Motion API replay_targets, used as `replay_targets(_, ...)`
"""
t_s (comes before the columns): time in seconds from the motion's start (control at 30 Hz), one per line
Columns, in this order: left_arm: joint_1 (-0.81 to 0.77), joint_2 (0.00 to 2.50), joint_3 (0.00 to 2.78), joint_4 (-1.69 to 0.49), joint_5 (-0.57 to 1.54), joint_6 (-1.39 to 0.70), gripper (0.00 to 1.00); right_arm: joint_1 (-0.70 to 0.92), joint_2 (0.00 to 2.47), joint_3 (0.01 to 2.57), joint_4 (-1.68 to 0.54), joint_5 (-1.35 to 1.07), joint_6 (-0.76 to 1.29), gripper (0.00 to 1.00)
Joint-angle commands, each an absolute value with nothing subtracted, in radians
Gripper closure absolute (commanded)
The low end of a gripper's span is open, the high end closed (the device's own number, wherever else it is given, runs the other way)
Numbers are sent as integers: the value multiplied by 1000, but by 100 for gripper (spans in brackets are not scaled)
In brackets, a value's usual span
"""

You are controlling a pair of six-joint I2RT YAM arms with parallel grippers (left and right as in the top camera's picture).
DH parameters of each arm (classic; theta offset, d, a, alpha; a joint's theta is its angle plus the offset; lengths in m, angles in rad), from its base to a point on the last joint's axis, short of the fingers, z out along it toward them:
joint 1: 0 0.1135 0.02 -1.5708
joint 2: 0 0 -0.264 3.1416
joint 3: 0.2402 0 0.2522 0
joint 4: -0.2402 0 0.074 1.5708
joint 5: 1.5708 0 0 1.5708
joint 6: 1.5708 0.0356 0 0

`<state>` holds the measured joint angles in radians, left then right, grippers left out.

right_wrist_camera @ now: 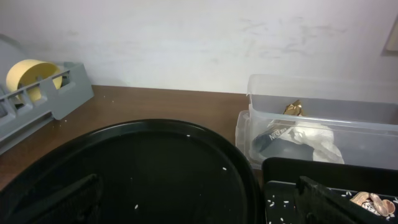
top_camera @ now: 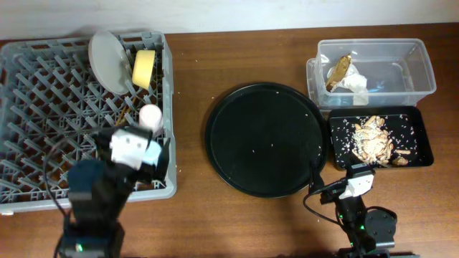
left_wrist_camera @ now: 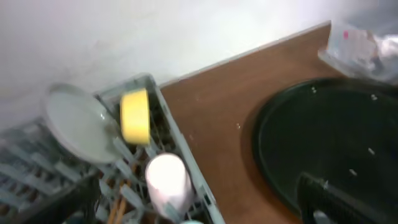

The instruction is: Sort waste into correct bins and load items into the dishwasher rack

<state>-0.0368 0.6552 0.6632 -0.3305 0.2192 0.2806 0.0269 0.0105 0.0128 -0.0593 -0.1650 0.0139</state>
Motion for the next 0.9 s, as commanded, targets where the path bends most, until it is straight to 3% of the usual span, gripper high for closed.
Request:
replay_targets(0.0,-22,484,502,-303,192,278,1,33,3,6,-62,-176,7,1)
replay_targets(0.47,-22,153,130,-141,175,205,1,33,3,6,-62,-176,7,2)
replay_targets(0.87,-23,5,31,-107,175,173,1,33,3,6,-62,-176,7,1)
